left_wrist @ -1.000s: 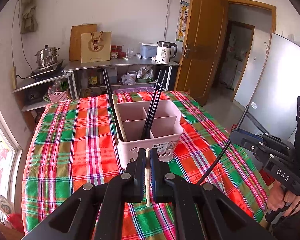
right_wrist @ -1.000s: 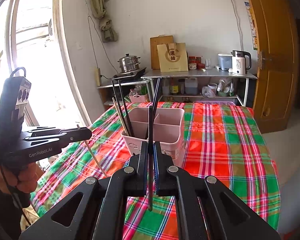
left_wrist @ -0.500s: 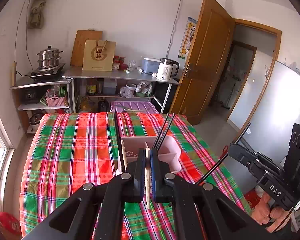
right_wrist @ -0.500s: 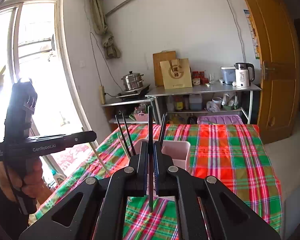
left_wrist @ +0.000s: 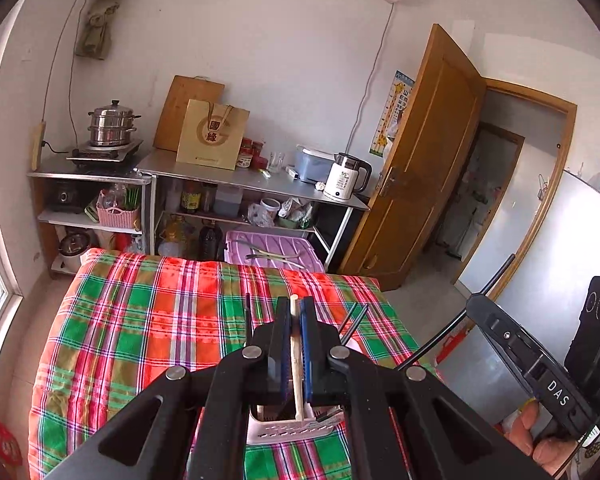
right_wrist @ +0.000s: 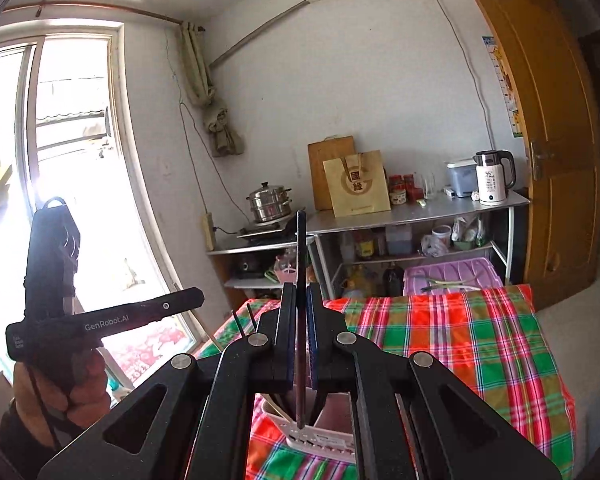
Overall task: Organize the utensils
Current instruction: 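Lower the chopstick into the pink basket and open the left tool while the right tool releases its chopstick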
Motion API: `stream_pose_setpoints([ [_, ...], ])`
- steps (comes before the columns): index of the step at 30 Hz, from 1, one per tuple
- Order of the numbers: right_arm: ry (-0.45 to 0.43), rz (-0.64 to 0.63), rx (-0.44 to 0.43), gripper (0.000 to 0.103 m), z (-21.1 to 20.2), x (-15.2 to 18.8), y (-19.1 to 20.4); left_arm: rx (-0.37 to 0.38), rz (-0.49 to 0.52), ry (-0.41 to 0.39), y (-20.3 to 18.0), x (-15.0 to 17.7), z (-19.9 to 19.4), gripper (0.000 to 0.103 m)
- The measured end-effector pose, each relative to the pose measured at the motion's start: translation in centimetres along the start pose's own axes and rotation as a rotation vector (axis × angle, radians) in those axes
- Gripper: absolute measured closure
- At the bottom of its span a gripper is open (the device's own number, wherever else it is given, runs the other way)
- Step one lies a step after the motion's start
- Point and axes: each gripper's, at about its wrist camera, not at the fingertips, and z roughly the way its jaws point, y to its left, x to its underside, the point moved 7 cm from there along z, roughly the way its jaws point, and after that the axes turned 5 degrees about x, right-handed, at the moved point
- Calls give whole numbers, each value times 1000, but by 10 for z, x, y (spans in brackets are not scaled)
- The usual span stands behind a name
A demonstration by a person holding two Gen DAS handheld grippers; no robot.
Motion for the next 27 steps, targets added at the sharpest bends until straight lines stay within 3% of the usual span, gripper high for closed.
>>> stream_pose_setpoints([
  [10, 32, 12, 4, 98, 27, 16, -4, -20, 14, 1, 11, 4, 26, 99],
  [24, 176, 17, 14, 98, 63, 72, -12, -31, 25, 170, 34, 51, 79, 98],
  [27, 200, 16, 11, 98, 66, 79, -13, -25, 32, 167, 34, 55, 80, 98],
])
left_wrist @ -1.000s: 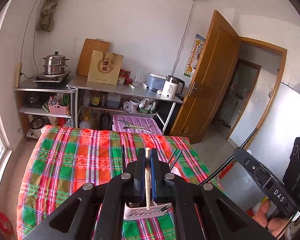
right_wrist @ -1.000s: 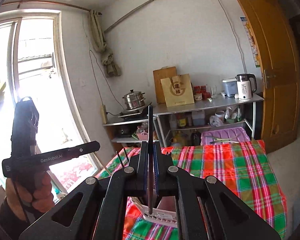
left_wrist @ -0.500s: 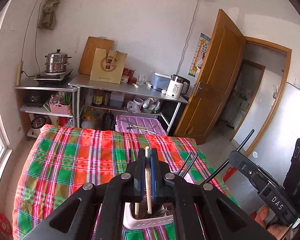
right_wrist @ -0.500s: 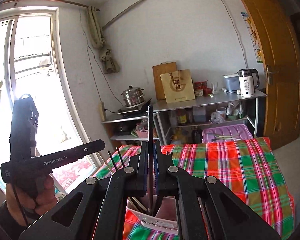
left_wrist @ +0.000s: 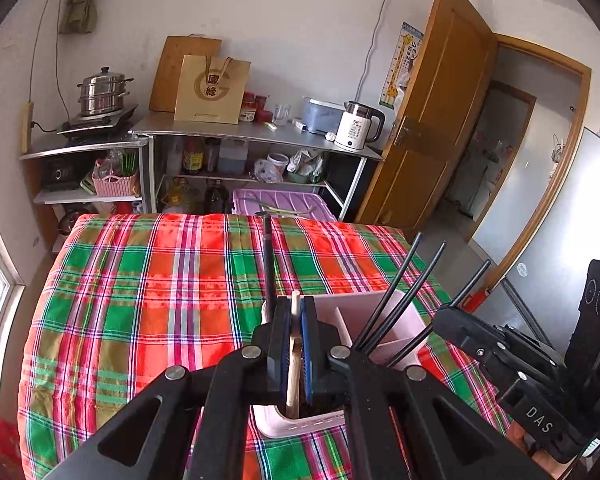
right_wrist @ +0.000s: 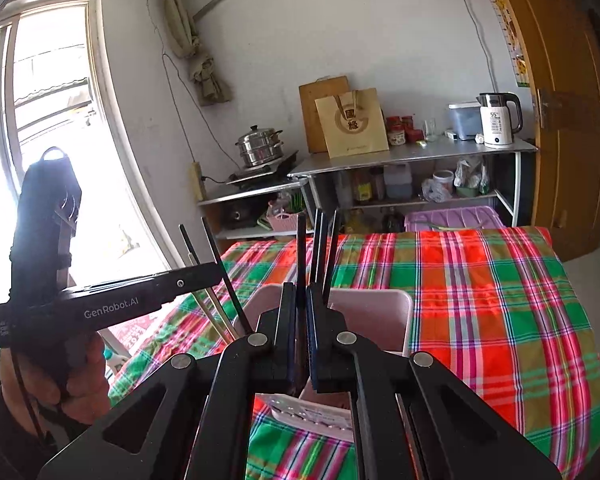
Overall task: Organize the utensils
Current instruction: 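Lower the chopstick into the pink basket and open the left tool while the right tool releases its chopstick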
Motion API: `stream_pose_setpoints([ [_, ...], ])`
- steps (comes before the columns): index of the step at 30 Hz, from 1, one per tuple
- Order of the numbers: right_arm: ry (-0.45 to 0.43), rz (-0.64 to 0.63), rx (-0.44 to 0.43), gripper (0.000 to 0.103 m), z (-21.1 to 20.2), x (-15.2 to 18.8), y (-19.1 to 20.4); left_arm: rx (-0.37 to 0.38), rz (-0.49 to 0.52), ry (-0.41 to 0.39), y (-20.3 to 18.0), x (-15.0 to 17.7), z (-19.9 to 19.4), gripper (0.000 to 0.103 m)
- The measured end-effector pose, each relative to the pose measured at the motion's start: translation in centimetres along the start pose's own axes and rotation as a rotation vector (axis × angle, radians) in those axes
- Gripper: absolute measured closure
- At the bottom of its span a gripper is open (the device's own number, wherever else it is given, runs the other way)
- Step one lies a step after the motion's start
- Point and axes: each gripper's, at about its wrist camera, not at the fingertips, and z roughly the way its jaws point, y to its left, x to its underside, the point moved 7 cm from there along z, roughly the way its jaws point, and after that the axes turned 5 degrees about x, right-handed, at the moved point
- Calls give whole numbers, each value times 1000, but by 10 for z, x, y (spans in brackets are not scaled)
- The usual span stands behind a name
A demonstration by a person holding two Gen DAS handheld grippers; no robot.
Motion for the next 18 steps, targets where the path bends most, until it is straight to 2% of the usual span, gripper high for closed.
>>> stream_pose_setpoints([
  [7, -9, -22, 21, 92, -12, 1, -1, 3, 24, -20, -3, 5, -8, 93],
  [12, -41, -22, 18, 89, -36, -1, -3, -14, 32, -67, -7, 5, -28, 74],
  [18, -69, -21, 13, 84, -67, 7, -7, -19, 30, -111, -9, 12, -58, 74],
])
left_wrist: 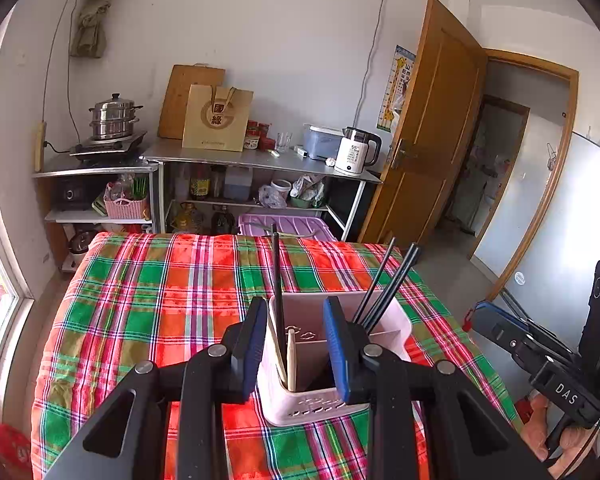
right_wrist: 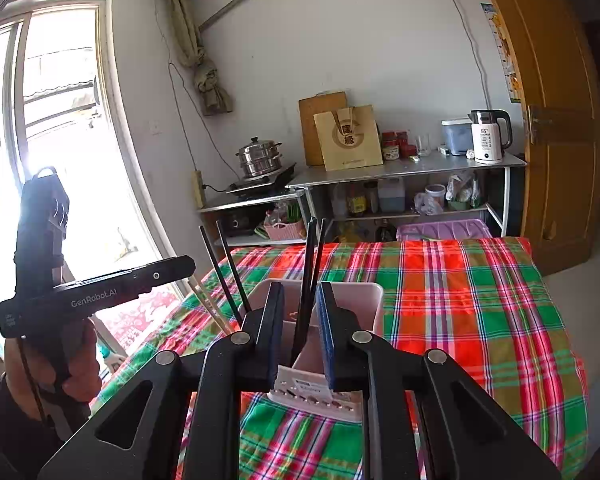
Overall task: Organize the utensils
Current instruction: 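Lower the chopstick into the pink basket and open the left tool while the right tool releases its chopstick, then move the left tool to the metal chopsticks on the table while the right tool follows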
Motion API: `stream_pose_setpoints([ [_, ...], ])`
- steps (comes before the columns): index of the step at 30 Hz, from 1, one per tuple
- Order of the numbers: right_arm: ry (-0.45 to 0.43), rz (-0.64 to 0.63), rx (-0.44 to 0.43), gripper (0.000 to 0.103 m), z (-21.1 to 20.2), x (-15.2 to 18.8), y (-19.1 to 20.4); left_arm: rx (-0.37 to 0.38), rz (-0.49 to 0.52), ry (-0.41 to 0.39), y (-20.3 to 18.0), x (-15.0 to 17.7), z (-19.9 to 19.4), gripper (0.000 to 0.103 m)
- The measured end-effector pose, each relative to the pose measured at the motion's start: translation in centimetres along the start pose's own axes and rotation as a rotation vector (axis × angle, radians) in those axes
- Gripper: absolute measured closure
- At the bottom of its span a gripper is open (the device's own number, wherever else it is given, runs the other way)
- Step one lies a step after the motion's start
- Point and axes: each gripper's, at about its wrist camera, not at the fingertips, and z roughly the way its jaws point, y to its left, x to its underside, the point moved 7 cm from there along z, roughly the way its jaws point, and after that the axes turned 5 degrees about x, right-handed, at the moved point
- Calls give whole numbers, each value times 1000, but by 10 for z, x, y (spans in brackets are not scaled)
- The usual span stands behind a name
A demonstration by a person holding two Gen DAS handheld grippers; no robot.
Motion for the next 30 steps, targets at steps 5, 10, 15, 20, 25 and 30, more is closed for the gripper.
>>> stream_pose_setpoints([
  [5, -2, -7, -1, 84, -24, 14, -1, -11, 30, -26, -7, 6, -23, 74],
  [10, -8, 2, 5, 83, -49, 31, -10, 4, 31, -56, -15, 24, -50, 74],
  [15, 7, 13, 12, 83, -69, 54, -22, 30, 50, -48, -31, 65, -65, 74],
  [20, 39, 16, 37, 83, -86, 82, -30, 58, 37, -22, -43, 108, -67, 74],
  [25, 67, 21, 87, 83, -99, 107, -43, 71, 41, 15, -54, 146, -64, 74],
  [30, 105, 52, 124, 83, -101, 126, -61, 95, 17, 54, -59, 173, -59, 74],
])
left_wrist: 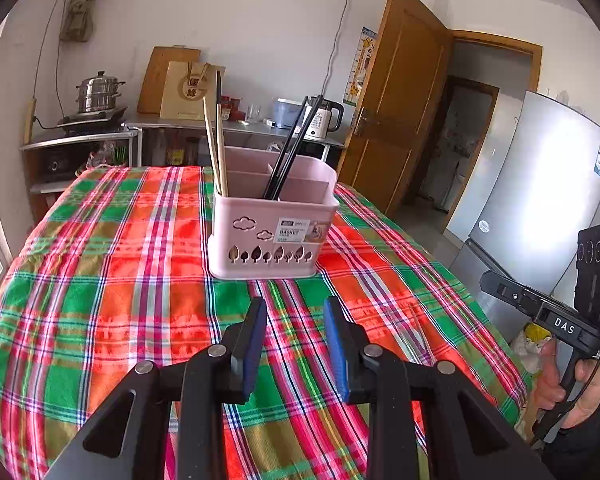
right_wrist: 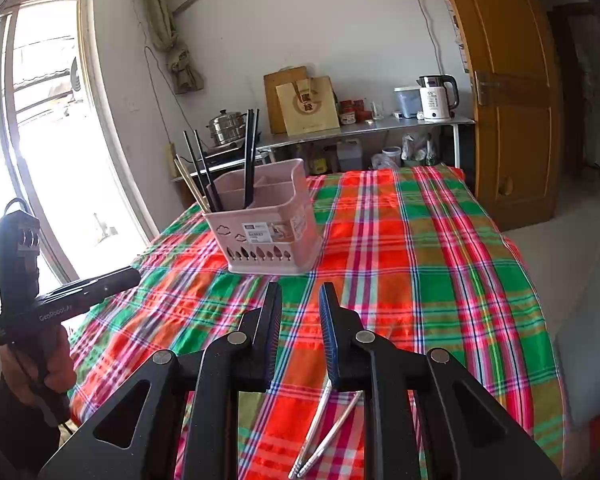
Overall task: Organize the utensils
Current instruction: 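Move the left tool to the metal chopsticks on the table while the right tool follows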
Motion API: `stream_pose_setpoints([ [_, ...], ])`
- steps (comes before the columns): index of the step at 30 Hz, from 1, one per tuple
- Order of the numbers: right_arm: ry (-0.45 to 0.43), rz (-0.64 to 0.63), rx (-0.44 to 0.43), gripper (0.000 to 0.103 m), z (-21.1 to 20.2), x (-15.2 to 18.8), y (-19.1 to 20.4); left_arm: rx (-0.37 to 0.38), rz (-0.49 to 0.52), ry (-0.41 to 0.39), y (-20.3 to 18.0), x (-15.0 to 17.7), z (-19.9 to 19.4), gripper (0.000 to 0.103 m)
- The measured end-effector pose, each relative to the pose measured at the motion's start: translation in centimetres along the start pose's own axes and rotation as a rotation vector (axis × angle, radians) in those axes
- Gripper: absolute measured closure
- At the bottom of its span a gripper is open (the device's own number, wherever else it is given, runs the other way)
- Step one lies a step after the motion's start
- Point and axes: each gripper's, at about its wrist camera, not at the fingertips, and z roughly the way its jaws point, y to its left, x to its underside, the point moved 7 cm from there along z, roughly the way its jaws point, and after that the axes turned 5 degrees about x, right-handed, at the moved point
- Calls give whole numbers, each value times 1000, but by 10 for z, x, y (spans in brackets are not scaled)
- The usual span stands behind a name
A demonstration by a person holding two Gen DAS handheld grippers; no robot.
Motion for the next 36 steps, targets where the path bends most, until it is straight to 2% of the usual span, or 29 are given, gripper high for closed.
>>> stream_pose_setpoints([
  [10, 112, 67, 84, 83, 25, 35, -32, 49, 4, 108, -23, 22, 34, 74],
  [21, 250, 65, 133, 83, 66, 68, -42, 57, -16, 225, -36, 36, 81, 74],
  [25, 297, 48, 141, 83, 78, 75, -45, 82, -23, 273, -48, 38, 104, 74],
  [28, 303, 11, 153, 90, 76, 76, -44, 104, -20, 307, -61, 39, 121, 74],
  [36, 305, 20, 148, 92, 67, 80, -56, 120, 3, 426, -96, 56, 175, 74],
])
